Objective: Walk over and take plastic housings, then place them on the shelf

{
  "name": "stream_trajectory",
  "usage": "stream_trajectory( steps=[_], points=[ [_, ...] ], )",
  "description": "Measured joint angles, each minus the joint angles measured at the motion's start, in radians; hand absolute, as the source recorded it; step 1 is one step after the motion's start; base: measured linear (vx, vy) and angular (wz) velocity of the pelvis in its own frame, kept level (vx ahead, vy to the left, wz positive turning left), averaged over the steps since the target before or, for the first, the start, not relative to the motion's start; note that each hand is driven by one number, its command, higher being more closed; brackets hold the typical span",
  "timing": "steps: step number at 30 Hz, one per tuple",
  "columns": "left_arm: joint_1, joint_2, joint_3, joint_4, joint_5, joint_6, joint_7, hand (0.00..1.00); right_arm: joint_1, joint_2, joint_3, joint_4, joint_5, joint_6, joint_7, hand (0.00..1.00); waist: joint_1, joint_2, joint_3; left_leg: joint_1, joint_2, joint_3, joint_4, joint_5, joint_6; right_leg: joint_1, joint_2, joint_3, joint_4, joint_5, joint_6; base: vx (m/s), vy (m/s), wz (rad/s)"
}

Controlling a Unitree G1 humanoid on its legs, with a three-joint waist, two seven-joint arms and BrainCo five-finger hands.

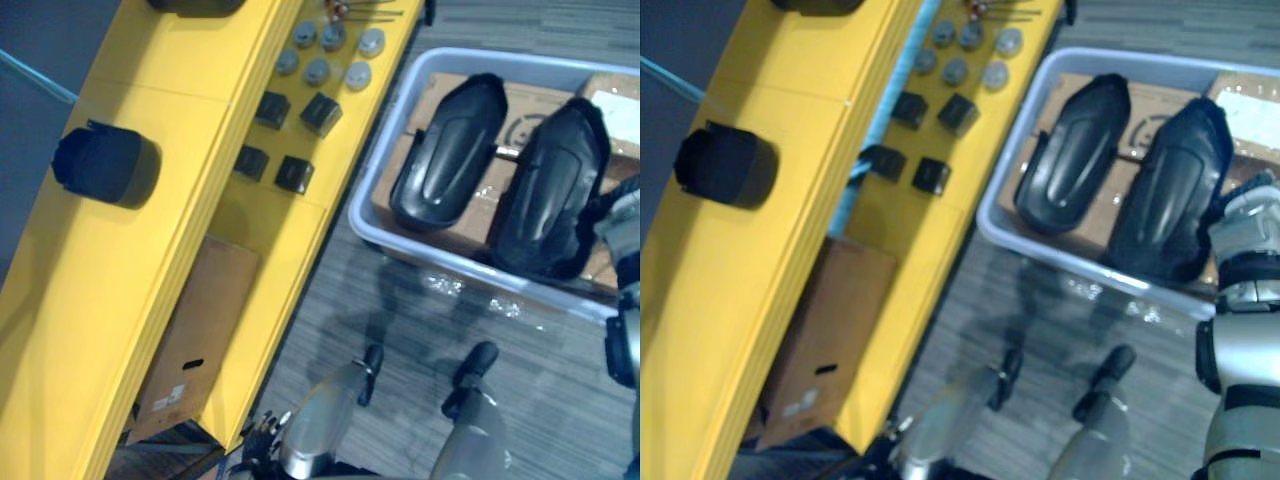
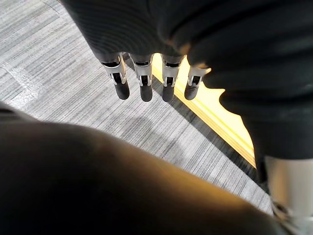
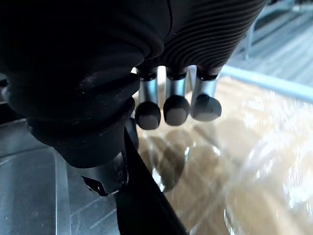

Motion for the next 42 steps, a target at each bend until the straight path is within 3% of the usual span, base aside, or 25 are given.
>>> stream_trajectory(
  steps=[5,9,14,19,24,29,35,42],
  points=[
    [-0.002,0.0,-0.003,-0.005,-0.001,0.0,0.0,0.0,-0.002,-0.002,0.0,0.01,-0.007,0.004,-0.074,1.0,0.0,0.002,-0.002,-0.001,0.0,-0.006,-0.011,0.008,-0.004,-0.001,-0.002,-0.012,0.004,-0.004,-0.003,-0.01,0.0,0.07],
    [-0.002,0.002,-0.004,-0.012,-0.001,-0.004,-0.003,0.0,-0.003,-0.012,-0.001,0.034,-0.006,-0.036,-0.158,1.0,-0.001,0.003,-0.002,-0.006,0.0,-0.009,-0.01,0.008,-0.004,-0.002,-0.002,-0.014,0.002,-0.004,-0.003,0.0,0.007,0.01],
    [0.009,0.019,-0.002,-0.087,-0.006,-0.011,0.003,0.0,-0.002,-0.042,-0.001,0.042,-0.005,-0.129,-0.258,1.0,-0.006,0.002,-0.002,-0.012,0.003,-0.028,0.001,0.007,-0.005,0.002,0.006,-0.027,0.001,-0.001,0.001,0.0,0.017,0.07],
    [0.009,0.004,0.004,-0.287,0.004,-0.039,0.033,0.0,-0.002,-0.057,0.001,0.005,-0.001,-0.217,-0.308,1.0,-0.021,-0.008,0.006,0.024,0.014,-0.03,0.001,0.003,-0.011,0.052,0.022,-0.038,-0.017,0.0,0.001,0.0,0.011,0.01],
    [0.009,0.005,-0.008,-0.485,0.094,-0.053,0.034,0.0,0.001,-0.05,0.021,-0.096,0.006,-0.324,-0.35,1.0,-0.067,-0.051,0.037,0.078,0.04,-0.015,-0.013,-0.003,-0.019,0.11,0.056,-0.03,-0.063,0.012,-0.008,-0.02,0.002,-0.13],
    [0.003,0.019,-0.031,-0.611,0.134,-0.053,0.034,0.0,0.018,-0.022,0.021,-0.107,-0.001,-0.381,-0.395,1.0,-0.091,-0.073,0.053,0.12,0.062,0.004,-0.032,-0.006,-0.025,0.146,0.079,-0.015,-0.107,0.031,-0.013,0.0,0.003,-0.17],
    [-0.086,0.076,-0.046,-0.737,0.156,-0.02,0.029,0.0,0.04,0.025,0.02,-0.167,-0.003,-0.387,-0.406,1.0,-0.119,-0.098,0.07,0.129,0.086,0.01,-0.033,-0.01,-0.032,0.173,0.112,-0.013,-0.157,0.059,-0.022,-0.01,-0.001,-0.08],
    [-0.236,0.09,-0.06,-0.784,0.148,0.052,0.028,0.0,0.039,0.089,0.06,-0.172,0.033,-0.386,-0.336,1.0,-0.115,-0.109,0.077,0.102,0.088,0.021,-0.017,-0.013,-0.036,0.163,0.118,-0.009,-0.182,0.077,-0.027,-0.05,0.034,-0.03]
  ],
)
